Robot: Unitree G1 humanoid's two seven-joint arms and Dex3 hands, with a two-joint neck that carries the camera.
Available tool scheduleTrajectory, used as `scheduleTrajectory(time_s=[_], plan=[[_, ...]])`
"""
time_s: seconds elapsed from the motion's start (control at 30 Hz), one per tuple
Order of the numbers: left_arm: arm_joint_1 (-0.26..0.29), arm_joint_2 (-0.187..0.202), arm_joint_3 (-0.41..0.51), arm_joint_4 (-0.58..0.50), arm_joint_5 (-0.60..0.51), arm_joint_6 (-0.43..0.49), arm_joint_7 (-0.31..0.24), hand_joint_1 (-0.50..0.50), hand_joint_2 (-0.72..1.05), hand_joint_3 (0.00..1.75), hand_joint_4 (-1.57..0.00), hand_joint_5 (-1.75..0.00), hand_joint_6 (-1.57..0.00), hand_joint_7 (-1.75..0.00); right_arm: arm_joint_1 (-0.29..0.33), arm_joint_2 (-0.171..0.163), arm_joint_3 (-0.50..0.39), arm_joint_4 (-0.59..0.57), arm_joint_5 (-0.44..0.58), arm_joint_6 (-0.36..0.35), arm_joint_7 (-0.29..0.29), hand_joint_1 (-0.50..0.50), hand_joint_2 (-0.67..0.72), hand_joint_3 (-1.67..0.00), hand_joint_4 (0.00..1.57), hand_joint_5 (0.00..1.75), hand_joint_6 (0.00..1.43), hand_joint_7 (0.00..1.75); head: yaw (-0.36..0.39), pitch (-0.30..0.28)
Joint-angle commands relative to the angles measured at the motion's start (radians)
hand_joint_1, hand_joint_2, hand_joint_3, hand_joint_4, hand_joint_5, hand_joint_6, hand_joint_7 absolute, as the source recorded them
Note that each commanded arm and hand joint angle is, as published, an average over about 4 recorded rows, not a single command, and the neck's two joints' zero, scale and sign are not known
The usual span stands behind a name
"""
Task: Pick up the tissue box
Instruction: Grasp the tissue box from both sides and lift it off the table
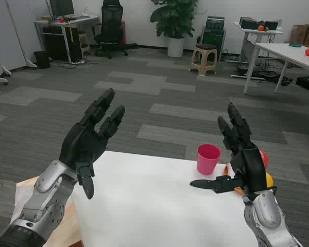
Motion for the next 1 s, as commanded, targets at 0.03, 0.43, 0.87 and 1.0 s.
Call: scheduleTrajectory(time_s=[0.03, 0.43, 0.87, 1.0], plan=[[0.075, 0.057, 0.033, -0.082, -0.048, -0.012, 0.013, 0.50, -0.64, 0.00, 0.00, 0.00, 0.00, 0.00, 0.094, 0.111, 0.025, -0.122, -0.006, -0.017, -0.047, -0.46, 0.60, 0.00, 0.00, 0.00, 0.00, 0.00, 0.019, 0.022], [0.075, 0.057, 0.033, -0.082, -0.048, -0.007, 0.012, 0.50, -0.64, 0.00, 0.00, 0.00, 0.00, 0.00, 0.094, 0.111, 0.025, -0.122, -0.006, -0.017, -0.047, -0.46, 0.60, 0.00, 0.00, 0.00, 0.00, 0.00, 0.013, 0.013], [0.075, 0.057, 0.034, -0.082, -0.047, -0.008, 0.012, 0.50, -0.64, 0.00, 0.00, 0.00, 0.00, 0.00, 0.094, 0.111, 0.026, -0.120, -0.006, -0.017, -0.047, -0.46, 0.60, 0.00, 0.00, 0.00, 0.00, 0.00, 0.000, -0.044], [0.078, 0.058, 0.041, -0.081, -0.050, -0.008, 0.012, 0.50, -0.64, 0.00, 0.00, 0.00, 0.00, 0.00, 0.094, 0.112, 0.024, -0.106, -0.006, -0.017, -0.047, -0.46, 0.60, 0.00, 0.00, 0.00, 0.00, 0.00, -0.050, -0.158]])
